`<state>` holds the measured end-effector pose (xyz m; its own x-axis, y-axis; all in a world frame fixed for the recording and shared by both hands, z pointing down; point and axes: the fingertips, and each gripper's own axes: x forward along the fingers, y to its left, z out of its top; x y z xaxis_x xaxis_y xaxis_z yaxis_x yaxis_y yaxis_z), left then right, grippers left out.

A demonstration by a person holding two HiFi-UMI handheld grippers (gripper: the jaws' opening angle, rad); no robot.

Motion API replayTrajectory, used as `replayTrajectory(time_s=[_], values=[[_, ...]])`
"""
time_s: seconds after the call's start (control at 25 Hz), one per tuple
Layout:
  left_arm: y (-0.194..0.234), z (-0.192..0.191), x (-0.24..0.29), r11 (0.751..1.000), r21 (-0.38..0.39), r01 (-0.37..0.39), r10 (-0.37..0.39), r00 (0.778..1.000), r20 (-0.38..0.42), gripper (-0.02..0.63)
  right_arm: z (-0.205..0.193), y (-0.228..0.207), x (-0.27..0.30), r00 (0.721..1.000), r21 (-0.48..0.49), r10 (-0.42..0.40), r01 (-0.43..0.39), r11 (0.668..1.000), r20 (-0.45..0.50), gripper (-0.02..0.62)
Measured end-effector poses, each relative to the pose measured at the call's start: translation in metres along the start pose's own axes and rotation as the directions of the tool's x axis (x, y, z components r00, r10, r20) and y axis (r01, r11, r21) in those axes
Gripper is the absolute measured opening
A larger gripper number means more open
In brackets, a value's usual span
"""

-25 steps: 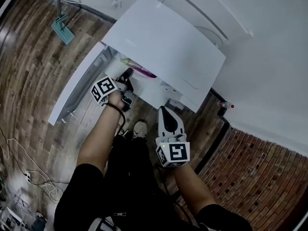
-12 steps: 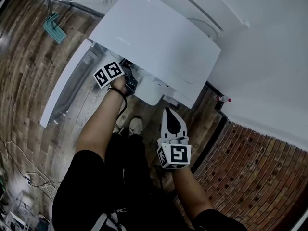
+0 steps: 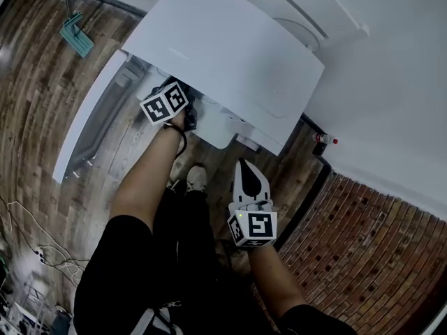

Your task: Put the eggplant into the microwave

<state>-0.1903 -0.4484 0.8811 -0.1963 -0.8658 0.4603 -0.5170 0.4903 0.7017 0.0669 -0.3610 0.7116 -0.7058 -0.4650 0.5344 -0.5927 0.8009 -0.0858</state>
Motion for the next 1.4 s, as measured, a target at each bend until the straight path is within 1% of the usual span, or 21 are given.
replayTrajectory(time_s=[0.04, 0.08, 0.16, 0.24, 0.32, 0.36, 0.48, 0.52, 0.56, 0.64, 0.68, 0.72, 0.8, 0.92, 1.0, 1.08, 1.24, 1.4], values=[[0.002, 0.002, -0.002, 0.995, 0.088, -0.043, 0.042, 0.999, 0.005, 0.087, 0.000, 0.003, 0.001, 1.000, 0.000, 0.015, -0.015, 1.000, 0.001, 0.008], [0.003, 0.003, -0.003, 0.982, 0.173, -0.078, 0.076, 0.997, 0.014, 0.131, -0.001, 0.005, 0.001, 1.000, -0.001, 0.027, -0.027, 1.000, -0.002, 0.008], [0.003, 0.005, -0.003, 0.943, 0.310, -0.123, 0.117, 0.992, 0.039, 0.166, -0.003, 0.007, 0.003, 0.999, -0.004, 0.041, -0.041, 0.999, -0.010, 0.008], [0.003, 0.007, -0.001, 0.906, 0.398, -0.146, 0.132, 0.989, 0.062, 0.229, -0.005, 0.006, 0.005, 0.999, -0.008, 0.046, -0.046, 0.999, -0.017, 0.008], [0.003, 0.008, 0.000, 0.880, 0.449, -0.152, 0.134, 0.988, 0.072, 0.253, -0.007, 0.003, 0.006, 0.999, -0.006, 0.041, -0.041, 0.999, -0.021, 0.008], [0.002, 0.008, -0.002, 0.877, 0.457, -0.150, 0.129, 0.989, 0.076, 0.262, -0.007, 0.001, 0.007, 0.999, -0.004, 0.038, -0.038, 0.999, -0.021, 0.008], [-0.004, 0.012, -0.017, 0.889, 0.440, -0.129, 0.102, 0.991, 0.085, 0.261, 0.000, -0.002, 0.007, 0.999, 0.004, 0.034, -0.033, 0.999, -0.020, 0.008], [-0.006, 0.013, -0.026, 0.888, 0.442, -0.126, 0.101, 0.992, 0.081, 0.254, 0.004, -0.002, 0.007, 0.999, 0.008, 0.035, -0.035, 0.999, -0.017, 0.008], [-0.008, 0.014, -0.036, 0.881, 0.454, -0.131, 0.108, 0.991, 0.077, 0.201, 0.009, 0.000, 0.007, 0.999, 0.011, 0.038, -0.038, 0.999, -0.012, 0.008], [-0.010, 0.019, -0.062, 0.856, 0.491, -0.160, 0.137, 0.987, 0.082, 0.015, 0.022, 0.006, 0.009, 0.999, 0.014, 0.052, -0.052, 0.999, 0.006, 0.008], [-0.012, 0.021, -0.077, 0.847, 0.505, -0.168, 0.146, 0.986, 0.084, 0.003, 0.028, 0.011, 0.009, 0.998, 0.015, 0.060, -0.061, 0.998, 0.015, 0.008], [-0.015, 0.023, -0.093, 0.844, 0.509, -0.168, 0.147, 0.986, 0.080, 0.000, 0.035, 0.015, 0.009, 0.997, 0.017, 0.067, -0.068, 0.998, 0.023, 0.008], [-0.024, 0.025, -0.125, 0.856, 0.494, -0.153, 0.142, 0.988, 0.060, 0.000, 0.049, 0.023, 0.007, 0.997, 0.023, 0.071, -0.072, 0.997, 0.042, 0.008], [-0.049, 0.029, -0.171, 0.886, 0.452, -0.106, 0.112, 0.994, 0.014, 0.000, 0.074, 0.037, 0.004, 0.995, 0.030, 0.070, -0.072, 0.997, 0.072, 0.008], [-0.074, 0.029, -0.200, 0.890, 0.450, -0.068, 0.086, 0.996, -0.020, 0.000, 0.092, 0.049, -0.001, 0.993, 0.026, 0.079, -0.081, 0.996, 0.086, 0.008], [-0.103, 0.035, -0.229, 0.877, 0.479, -0.036, 0.063, 0.997, -0.040, 0.000, 0.112, 0.061, -0.007, 0.990, 0.021, 0.089, -0.092, 0.996, 0.108, 0.008], [-0.155, 0.060, -0.283, 0.820, 0.572, 0.005, 0.026, 0.999, -0.046, 0.000, 0.158, 0.079, -0.028, 0.983, 0.010, 0.087, -0.090, 0.996, 0.163, 0.008], [-0.203, 0.104, -0.321, 0.786, 0.618, -0.002, -0.002, 1.000, 0.005, 0.000, 0.208, 0.082, -0.052, 0.972, 0.000, 0.077, -0.079, 0.997, 0.224, 0.008]])
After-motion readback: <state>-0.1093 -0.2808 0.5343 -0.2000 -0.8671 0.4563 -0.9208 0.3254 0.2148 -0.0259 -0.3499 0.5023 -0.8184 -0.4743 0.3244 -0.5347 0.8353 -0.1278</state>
